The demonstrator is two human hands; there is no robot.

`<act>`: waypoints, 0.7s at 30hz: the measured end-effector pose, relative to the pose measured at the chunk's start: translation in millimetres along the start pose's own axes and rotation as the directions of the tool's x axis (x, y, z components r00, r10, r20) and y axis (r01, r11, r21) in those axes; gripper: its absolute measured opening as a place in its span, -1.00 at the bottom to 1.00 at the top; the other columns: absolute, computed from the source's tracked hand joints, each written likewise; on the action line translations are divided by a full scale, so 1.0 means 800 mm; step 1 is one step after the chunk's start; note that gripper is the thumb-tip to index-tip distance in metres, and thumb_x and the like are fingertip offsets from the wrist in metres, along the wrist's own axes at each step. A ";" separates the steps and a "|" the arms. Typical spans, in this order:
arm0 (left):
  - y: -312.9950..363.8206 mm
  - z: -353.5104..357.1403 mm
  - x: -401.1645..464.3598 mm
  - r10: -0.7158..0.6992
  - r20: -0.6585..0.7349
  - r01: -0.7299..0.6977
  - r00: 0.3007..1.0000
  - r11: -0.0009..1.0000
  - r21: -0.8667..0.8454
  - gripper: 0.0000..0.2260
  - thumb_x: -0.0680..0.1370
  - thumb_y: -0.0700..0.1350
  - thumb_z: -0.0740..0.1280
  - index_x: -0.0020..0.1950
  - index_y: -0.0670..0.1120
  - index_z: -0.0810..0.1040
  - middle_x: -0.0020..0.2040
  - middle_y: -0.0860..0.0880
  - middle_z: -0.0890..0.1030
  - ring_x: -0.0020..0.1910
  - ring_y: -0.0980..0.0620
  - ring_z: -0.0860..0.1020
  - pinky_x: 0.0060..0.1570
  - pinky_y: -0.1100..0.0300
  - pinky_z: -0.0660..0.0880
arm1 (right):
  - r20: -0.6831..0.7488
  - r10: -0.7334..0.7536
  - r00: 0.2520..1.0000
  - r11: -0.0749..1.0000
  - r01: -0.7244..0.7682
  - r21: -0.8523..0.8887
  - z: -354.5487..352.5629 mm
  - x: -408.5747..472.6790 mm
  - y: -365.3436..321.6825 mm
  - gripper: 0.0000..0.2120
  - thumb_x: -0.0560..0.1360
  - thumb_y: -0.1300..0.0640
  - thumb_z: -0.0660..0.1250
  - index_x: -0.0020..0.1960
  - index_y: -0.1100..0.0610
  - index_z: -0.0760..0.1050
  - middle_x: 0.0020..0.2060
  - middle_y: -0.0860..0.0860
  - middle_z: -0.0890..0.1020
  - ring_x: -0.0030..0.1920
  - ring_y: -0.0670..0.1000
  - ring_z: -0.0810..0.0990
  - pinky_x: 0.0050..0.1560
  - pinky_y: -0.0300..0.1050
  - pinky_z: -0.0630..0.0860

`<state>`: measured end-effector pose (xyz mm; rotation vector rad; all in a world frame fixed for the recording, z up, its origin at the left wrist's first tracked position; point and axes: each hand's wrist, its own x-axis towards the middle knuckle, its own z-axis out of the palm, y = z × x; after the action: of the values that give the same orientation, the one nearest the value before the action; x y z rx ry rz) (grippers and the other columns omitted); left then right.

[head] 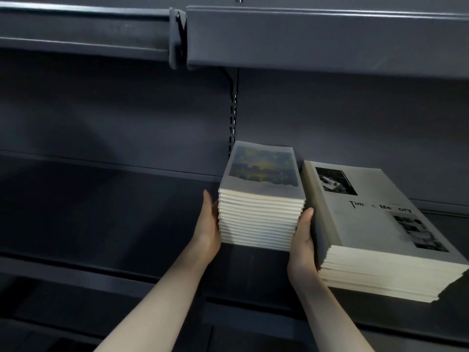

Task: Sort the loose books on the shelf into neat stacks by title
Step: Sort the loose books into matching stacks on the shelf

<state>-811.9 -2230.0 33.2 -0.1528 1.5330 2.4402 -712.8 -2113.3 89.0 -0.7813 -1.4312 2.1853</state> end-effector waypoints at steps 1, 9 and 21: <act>0.000 0.001 0.000 0.005 0.004 -0.005 1.000 1.000 0.014 -0.54 0.61 0.23 -0.08 -0.07 0.05 0.55 -0.30 0.11 0.69 -0.12 0.12 0.57 -0.10 0.17 0.46 | 0.002 0.001 1.000 1.000 -0.001 0.018 0.000 -0.001 -0.002 -0.57 0.63 -0.06 0.03 0.45 0.05 0.24 0.29 0.06 0.39 0.41 0.02 0.26 0.40 -0.18 0.11; 0.004 0.012 -0.011 0.057 -0.041 -0.048 0.998 0.980 0.193 -0.54 0.57 0.31 0.00 0.21 0.08 0.51 0.18 -0.01 0.59 0.14 0.02 0.53 0.35 0.01 0.35 | 0.017 0.045 0.999 0.999 -0.045 0.008 0.000 0.000 -0.005 -0.50 0.62 -0.06 0.02 0.48 0.16 0.20 0.38 0.10 0.35 0.44 0.06 0.24 0.43 -0.13 0.11; -0.012 -0.003 -0.034 0.138 -0.127 -0.107 0.982 0.968 0.229 -0.53 0.68 -0.03 -0.14 0.47 -0.26 0.24 0.38 -0.17 0.40 0.31 -0.15 0.39 0.01 0.58 0.18 | -0.025 0.016 1.000 0.998 -0.018 -0.061 -0.007 0.006 0.007 -0.47 0.64 -0.06 0.03 0.53 0.16 0.11 0.48 0.08 0.23 0.49 0.04 0.15 0.45 -0.19 0.01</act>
<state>-783.0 -2233.0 29.8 -0.1983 1.9171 2.3717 -713.1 -2109.1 81.0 -0.8417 -1.4904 2.1461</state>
